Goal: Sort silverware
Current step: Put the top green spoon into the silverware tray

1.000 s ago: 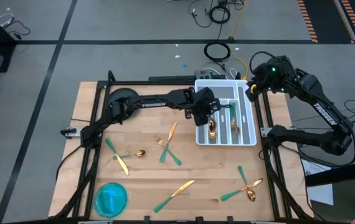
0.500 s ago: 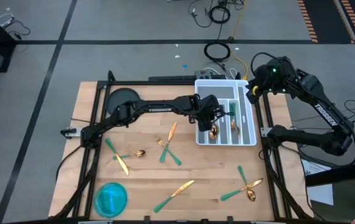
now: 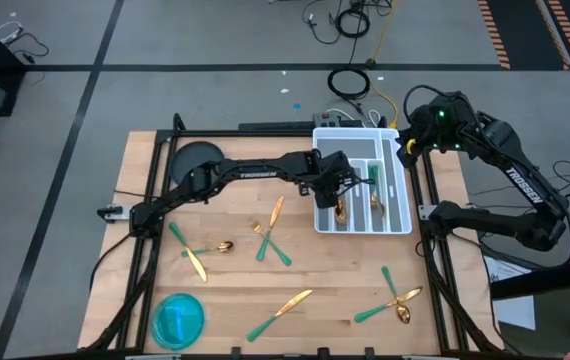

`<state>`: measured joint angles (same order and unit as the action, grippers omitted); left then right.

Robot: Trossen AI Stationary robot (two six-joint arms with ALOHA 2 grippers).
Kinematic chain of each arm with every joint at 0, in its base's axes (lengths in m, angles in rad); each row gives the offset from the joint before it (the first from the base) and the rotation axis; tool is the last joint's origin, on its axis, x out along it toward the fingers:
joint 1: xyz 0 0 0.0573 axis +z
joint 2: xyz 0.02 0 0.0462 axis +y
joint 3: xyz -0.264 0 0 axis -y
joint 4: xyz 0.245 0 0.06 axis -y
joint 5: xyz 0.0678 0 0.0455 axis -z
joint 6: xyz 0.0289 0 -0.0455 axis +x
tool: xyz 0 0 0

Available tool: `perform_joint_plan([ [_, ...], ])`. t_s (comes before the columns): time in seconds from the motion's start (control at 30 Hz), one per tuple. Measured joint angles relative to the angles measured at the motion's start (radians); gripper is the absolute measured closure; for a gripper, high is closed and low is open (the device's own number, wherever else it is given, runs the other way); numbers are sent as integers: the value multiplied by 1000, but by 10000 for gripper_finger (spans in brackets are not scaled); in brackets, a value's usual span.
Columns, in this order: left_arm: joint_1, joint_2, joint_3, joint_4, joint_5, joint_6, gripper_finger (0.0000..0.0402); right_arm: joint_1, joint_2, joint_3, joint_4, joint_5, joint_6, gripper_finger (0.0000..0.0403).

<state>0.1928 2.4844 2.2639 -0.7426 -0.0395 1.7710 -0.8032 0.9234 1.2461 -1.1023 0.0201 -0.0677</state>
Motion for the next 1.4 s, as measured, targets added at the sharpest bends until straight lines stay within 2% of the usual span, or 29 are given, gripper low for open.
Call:
perform_joint_plan([
  [0.53, 1, 0, 0, -15, 6, 24, 392, 0, 0, 0, 0, 0, 0, 257],
  [0.83, 1, 0, 0, -15, 9, 34, 376, 0, 0, 0, 0, 0, 0, 257],
  [1.1, 1, 0, 0, -11, 61, 19, 374, 0, 0, 0, -2, 0, 0, 257],
  [1.4, 0, 0, 0, 13, 62, -25, 372, 0, 0, 0, -8, -76, -11, 257],
])
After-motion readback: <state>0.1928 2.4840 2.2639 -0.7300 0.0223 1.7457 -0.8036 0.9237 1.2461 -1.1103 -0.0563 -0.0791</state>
